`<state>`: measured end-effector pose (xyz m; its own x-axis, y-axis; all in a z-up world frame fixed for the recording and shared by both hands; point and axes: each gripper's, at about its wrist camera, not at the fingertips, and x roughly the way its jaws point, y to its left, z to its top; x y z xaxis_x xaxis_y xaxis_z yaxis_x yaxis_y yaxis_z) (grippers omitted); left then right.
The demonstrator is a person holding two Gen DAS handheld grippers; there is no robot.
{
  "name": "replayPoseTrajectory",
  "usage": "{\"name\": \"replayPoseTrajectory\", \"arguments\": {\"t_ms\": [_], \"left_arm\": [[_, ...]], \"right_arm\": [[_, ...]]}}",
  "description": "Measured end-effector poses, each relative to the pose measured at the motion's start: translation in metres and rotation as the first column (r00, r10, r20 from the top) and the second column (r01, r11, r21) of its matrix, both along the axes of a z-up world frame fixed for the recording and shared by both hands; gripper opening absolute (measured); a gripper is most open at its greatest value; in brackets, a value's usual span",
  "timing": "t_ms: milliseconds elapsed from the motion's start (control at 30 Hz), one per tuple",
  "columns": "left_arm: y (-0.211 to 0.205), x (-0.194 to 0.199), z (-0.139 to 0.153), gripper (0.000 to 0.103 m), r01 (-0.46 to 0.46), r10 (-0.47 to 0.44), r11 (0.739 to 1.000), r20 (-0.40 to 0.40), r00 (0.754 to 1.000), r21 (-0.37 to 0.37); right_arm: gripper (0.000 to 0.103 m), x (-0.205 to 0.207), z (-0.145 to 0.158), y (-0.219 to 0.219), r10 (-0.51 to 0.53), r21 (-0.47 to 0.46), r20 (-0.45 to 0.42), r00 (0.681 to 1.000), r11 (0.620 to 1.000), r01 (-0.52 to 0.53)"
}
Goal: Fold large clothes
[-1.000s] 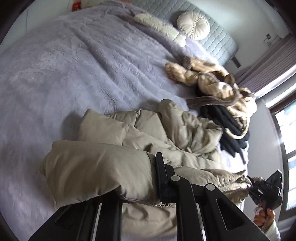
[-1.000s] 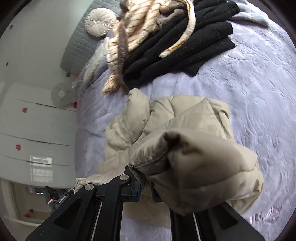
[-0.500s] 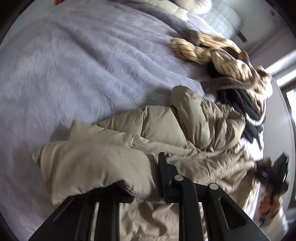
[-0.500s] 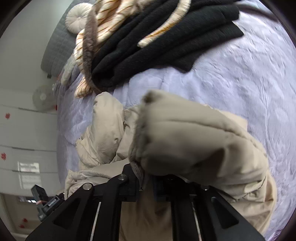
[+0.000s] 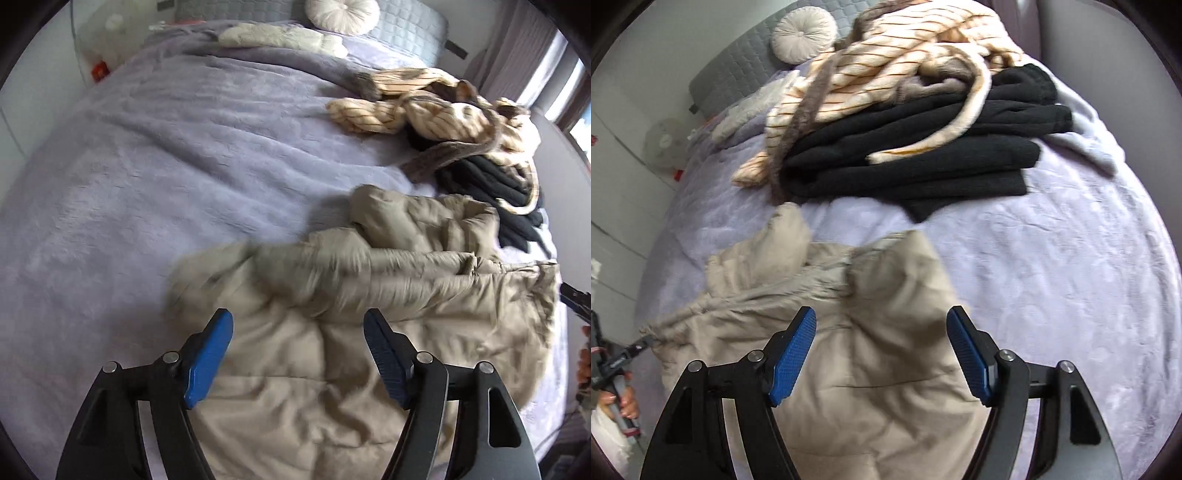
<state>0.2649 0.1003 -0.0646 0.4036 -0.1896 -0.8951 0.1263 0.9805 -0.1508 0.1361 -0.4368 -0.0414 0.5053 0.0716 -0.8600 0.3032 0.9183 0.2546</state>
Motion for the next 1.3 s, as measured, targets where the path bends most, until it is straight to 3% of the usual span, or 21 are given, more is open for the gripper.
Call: {"name": "replayPoseTrajectory", "arguments": {"t_ms": [167,300,333,367,400,467,567,700,800,867,967,1067,1167,1233,1300], "left_arm": [[0.025,0.007,-0.01,0.074,-0.054,0.054,0.998,-0.009,0.999,-0.045],[0.031,0.03,-0.058,0.074,-0.088,0.07,0.989,-0.153,0.986,-0.117],[0.028,0.033,-0.066,0.069,-0.089,0.07,0.989,-0.16,0.985,-0.117],[0.025,0.033,-0.068,0.059,-0.087,0.071,0.991,-0.149,0.986,-0.103],[0.02,0.034,-0.069,0.042,-0.092,0.083,0.994,-0.131,0.988,-0.067],[0.02,0.039,-0.065,0.038,-0.142,0.138,0.989,-0.093,0.986,-0.046],[0.022,0.053,-0.071,0.038,-0.202,0.203,0.979,-0.044,0.978,0.028],[0.012,0.071,-0.102,0.038,-0.233,0.244,0.963,-0.066,0.968,0.138],[0.001,0.075,-0.1,0.038,-0.242,0.256,0.941,-0.029,0.966,0.238],[0.005,0.068,-0.078,0.038,-0.248,0.252,0.948,0.006,0.968,0.199],[0.008,0.047,-0.037,0.038,-0.165,0.158,0.979,0.064,0.985,0.118],[-0.002,0.021,-0.016,0.038,-0.016,0.013,0.999,0.062,0.998,0.041],[-0.03,0.003,-0.031,0.038,0.106,-0.107,0.992,0.015,0.994,0.066],[-0.044,0.008,-0.057,0.039,0.121,-0.119,0.98,-0.017,0.993,0.156],[-0.044,0.02,-0.074,0.038,0.074,-0.075,0.98,-0.002,0.997,0.186]], "right_arm": [[0.076,-0.003,-0.022,-0.032,-0.088,0.057,-0.035,0.996,0.994,0.09],[0.075,0.012,-0.051,-0.037,-0.099,0.221,-0.099,0.99,0.968,0.119],[0.056,0.013,-0.053,-0.034,-0.091,0.244,-0.104,0.99,0.963,0.114],[0.028,0.017,-0.053,-0.028,-0.073,0.25,-0.108,0.991,0.963,0.098],[0.025,0.021,-0.049,-0.02,-0.052,0.211,-0.107,0.993,0.975,0.074],[0.016,0.028,-0.043,-0.007,-0.02,0.107,-0.102,0.995,0.994,0.031],[0.016,0.042,-0.056,-0.006,-0.038,0.046,-0.138,0.99,0.998,0.045],[0.017,0.054,-0.093,-0.006,-0.087,0.004,-0.189,0.978,0.996,0.09],[0.021,0.056,-0.092,-0.003,-0.135,-0.035,-0.192,0.972,0.991,0.131],[0.025,0.05,-0.074,-0.002,-0.138,-0.079,-0.179,0.974,0.989,0.126],[0.025,0.029,-0.03,0.008,-0.106,-0.171,-0.064,0.992,0.981,0.094],[0.025,0.011,-0.002,0.032,0.031,-0.11,0.015,0.999,0.994,-0.029],[0.025,0.009,-0.01,0.069,0.216,0.017,-0.011,0.976,0.976,-0.216],[0.025,0.018,-0.027,0.088,0.271,-0.011,-0.057,0.961,0.962,-0.272],[0.024,0.027,-0.042,0.087,0.248,-0.088,-0.087,0.965,0.963,-0.256]]}}
